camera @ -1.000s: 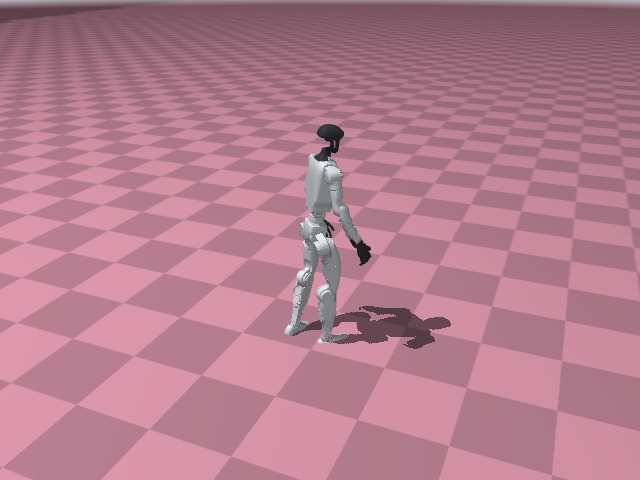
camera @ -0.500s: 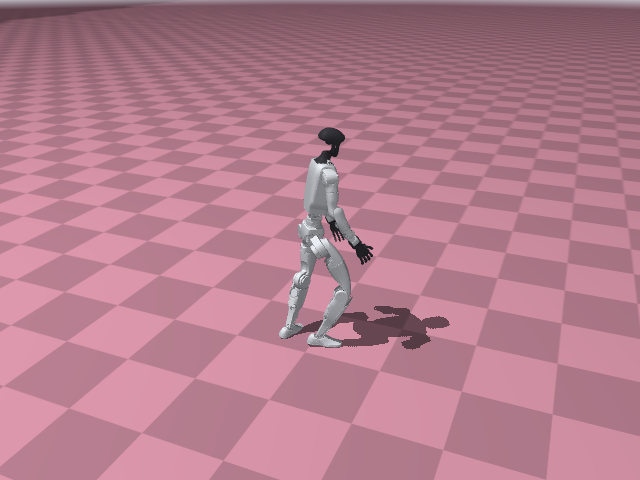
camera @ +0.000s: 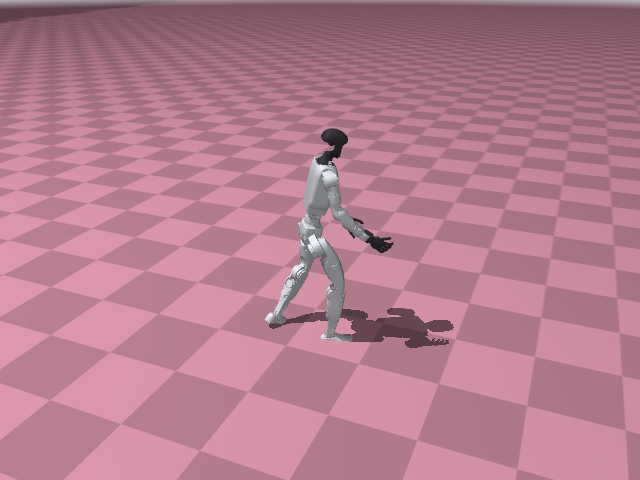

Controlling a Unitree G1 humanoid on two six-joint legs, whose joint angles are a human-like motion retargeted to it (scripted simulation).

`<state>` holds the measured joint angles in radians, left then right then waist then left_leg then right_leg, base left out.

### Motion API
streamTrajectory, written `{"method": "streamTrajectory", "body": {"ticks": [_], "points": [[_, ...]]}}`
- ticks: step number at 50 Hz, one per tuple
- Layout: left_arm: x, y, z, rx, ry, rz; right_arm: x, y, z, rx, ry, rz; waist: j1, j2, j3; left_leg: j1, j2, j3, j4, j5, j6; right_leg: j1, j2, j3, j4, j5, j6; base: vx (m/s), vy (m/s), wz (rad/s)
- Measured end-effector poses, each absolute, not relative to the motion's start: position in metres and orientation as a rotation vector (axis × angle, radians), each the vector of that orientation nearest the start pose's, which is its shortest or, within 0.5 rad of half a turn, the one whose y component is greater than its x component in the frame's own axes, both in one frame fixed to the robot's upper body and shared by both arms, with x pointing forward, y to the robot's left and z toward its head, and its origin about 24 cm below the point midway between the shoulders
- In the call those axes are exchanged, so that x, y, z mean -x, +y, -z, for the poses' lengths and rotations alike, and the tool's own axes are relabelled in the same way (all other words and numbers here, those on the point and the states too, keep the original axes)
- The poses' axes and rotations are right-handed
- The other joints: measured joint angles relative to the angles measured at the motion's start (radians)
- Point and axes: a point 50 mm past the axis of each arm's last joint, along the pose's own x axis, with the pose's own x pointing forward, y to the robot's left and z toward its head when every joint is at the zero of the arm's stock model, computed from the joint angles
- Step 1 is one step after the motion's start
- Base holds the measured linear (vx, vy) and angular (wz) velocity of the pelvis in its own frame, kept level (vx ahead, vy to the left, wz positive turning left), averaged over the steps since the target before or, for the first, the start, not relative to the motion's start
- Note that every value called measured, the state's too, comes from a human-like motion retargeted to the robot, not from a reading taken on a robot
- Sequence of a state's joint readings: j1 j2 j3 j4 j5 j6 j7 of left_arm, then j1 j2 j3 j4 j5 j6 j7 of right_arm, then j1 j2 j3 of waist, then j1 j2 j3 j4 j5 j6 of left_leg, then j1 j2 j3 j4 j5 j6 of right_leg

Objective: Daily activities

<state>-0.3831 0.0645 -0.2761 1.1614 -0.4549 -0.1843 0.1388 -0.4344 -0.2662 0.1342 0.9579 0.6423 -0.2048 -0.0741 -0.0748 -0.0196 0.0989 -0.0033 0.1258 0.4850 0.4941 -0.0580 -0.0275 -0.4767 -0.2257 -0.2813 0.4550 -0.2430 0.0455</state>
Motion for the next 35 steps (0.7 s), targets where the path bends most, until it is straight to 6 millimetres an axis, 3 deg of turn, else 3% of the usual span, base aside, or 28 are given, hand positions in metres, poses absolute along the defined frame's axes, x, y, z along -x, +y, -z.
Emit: {"method": "streamTrajectory", "body": {"ticks": [3,5,10,17,29,35], "points": [[-0.264,0.127,0.085,0.150,0.605,-0.102,-0.303,-0.205,0.031,-0.312,0.332,0.227,0.026,0.044,0.020,-0.132,-0.011,-0.215,0.162,-0.276,-0.003,0.021,0.081,0.015,-0.008,-0.003,-0.023,0.12,-0.09,-0.99],[-0.273,0.120,0.076,0.190,0.565,-0.110,-0.304,-0.202,0.031,-0.357,0.326,0.228,0.035,0.075,0.028,-0.211,0.015,-0.274,0.289,-0.371,0.009,0.032,0.124,0.017,-0.019,-0.007,-0.037,0.14,-0.11,-0.61],[-0.299,0.100,0.046,0.297,0.457,-0.127,-0.311,-0.197,0.024,-0.474,0.294,0.249,0.044,0.127,0.042,-0.343,0.090,-0.275,0.434,-0.396,0.029,0.052,0.190,0.021,-0.078,0.001,-0.051,0.14,-0.11,-0.37],[-0.327,0.077,0.008,0.433,0.356,-0.183,-0.327,-0.191,0.007,-0.612,0.244,0.282,0.028,0.149,0.067,-0.414,0.039,-0.259,0.180,-0.407,0.018,0.067,0.206,0.046,-0.148,0.014,-0.031,0.12,-0.05,-0.34],[-0.343,0.062,-0.023,0.541,0.288,-0.225,-0.335,-0.165,-0.011,-0.680,0.183,0.187,-0.041,0.146,0.093,-0.373,-0.016,-0.206,-0.035,-0.352,0.028,0.042,0.196,0.090,-0.123,-0.015,-0.002,0.08,0.03,-0.20],[-0.344,0.059,-0.033,0.533,0.234,-0.170,-0.333,-0.134,-0.025,-0.657,0.139,-0.003,-0.057,0.141,0.107,-0.354,-0.023,-0.182,-0.049,-0.362,0.035,0.038,0.190,0.102,-0.107,-0.026,0.007,0.02,0.03,-0.12]]}}
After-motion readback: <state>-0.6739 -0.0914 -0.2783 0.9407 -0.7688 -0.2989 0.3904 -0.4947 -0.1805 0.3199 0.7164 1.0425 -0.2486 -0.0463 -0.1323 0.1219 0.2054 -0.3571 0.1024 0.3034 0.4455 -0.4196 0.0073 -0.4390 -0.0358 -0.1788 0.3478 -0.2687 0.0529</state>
